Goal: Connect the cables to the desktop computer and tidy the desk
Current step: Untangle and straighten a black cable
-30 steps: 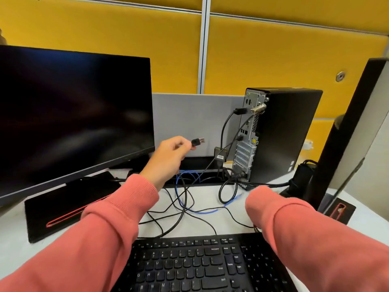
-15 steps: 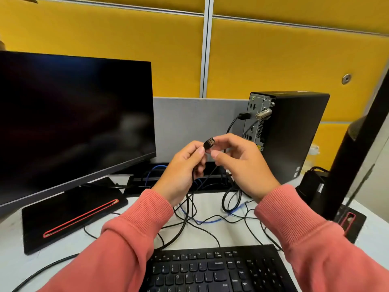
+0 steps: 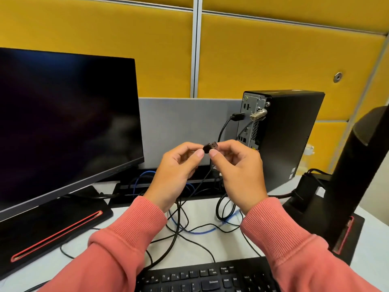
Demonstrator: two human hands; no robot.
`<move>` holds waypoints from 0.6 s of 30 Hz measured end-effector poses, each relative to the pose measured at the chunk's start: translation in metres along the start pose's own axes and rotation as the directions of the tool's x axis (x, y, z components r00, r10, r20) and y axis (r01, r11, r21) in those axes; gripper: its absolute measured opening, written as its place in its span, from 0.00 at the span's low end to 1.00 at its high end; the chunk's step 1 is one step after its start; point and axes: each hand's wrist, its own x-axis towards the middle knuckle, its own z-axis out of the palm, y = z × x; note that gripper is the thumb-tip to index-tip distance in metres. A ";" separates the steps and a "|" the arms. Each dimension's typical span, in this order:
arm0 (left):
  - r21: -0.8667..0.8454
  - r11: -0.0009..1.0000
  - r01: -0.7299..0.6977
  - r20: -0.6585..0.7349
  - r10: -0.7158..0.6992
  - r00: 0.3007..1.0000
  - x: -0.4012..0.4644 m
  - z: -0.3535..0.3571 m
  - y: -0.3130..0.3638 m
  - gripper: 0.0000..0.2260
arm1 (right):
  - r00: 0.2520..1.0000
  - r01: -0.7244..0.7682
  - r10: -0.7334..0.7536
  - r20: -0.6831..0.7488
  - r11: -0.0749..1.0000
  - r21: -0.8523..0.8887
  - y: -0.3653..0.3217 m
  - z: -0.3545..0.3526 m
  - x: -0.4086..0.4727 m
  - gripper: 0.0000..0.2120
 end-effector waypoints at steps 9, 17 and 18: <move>0.321 0.943 -0.082 -0.083 0.114 0.990 0.046 0.031 -0.027 0.04 | 0.883 -0.132 0.027 -0.468 0.972 -0.193 0.010 -0.014 0.066 0.17; 0.618 0.773 -0.144 -0.011 0.192 0.981 0.072 0.070 -0.045 0.04 | 0.767 -0.154 -0.080 -0.637 0.940 -0.304 0.022 -0.029 0.146 0.17; 0.652 0.746 -0.137 -0.023 0.201 0.979 0.074 0.074 -0.047 0.05 | 0.774 -0.172 -0.063 -0.630 0.937 -0.305 0.029 -0.032 0.148 0.18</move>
